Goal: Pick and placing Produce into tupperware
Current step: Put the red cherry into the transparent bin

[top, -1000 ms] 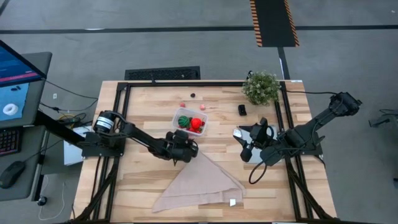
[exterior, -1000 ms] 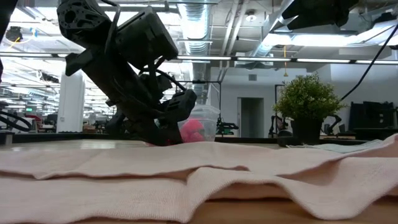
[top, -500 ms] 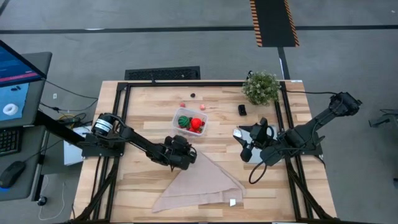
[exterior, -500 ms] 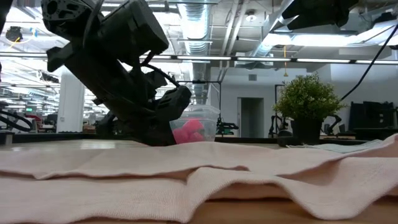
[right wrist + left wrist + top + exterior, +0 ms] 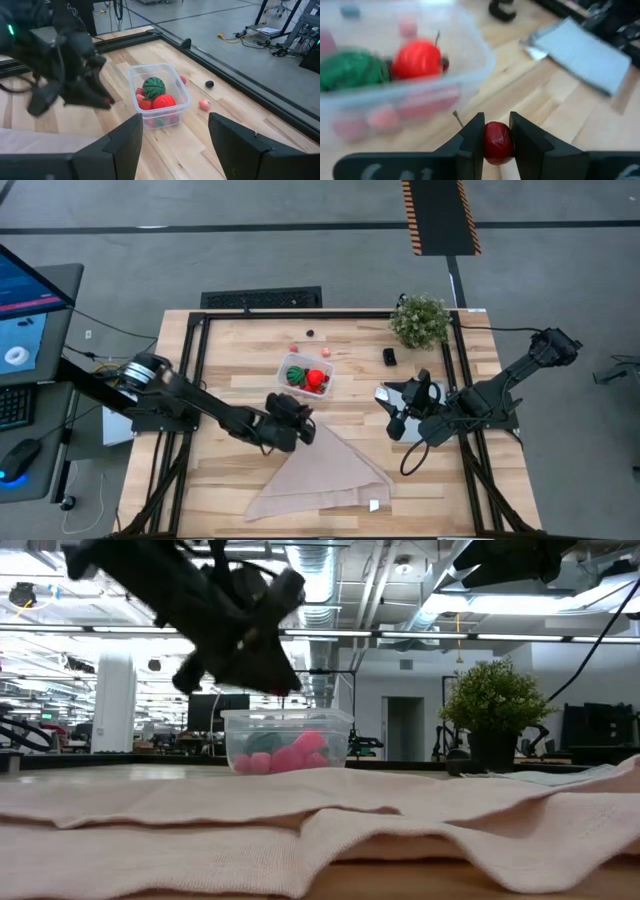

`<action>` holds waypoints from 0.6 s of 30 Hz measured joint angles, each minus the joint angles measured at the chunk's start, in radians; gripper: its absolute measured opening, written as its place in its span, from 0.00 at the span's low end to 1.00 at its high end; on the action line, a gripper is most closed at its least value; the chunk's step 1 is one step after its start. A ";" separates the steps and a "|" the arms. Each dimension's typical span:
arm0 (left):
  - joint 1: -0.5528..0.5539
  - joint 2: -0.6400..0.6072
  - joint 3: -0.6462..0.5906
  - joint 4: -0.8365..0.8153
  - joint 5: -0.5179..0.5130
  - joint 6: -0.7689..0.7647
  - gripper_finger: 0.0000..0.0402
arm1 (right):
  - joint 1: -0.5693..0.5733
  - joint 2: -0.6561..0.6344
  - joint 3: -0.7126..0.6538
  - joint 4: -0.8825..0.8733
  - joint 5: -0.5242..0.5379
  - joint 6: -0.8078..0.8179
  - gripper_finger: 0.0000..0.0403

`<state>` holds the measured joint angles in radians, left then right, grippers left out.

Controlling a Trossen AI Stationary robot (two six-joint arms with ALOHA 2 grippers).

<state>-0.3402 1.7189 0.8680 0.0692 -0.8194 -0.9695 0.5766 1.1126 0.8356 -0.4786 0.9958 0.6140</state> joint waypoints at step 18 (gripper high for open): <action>0.394 -0.198 0.000 -0.137 0.363 0.217 0.18 | 0.000 0.005 0.000 -0.001 0.000 0.000 0.62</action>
<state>0.0536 1.5210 0.8677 -0.0682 -0.4560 -0.7524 0.5766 1.1179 0.8360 -0.4793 0.9958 0.6136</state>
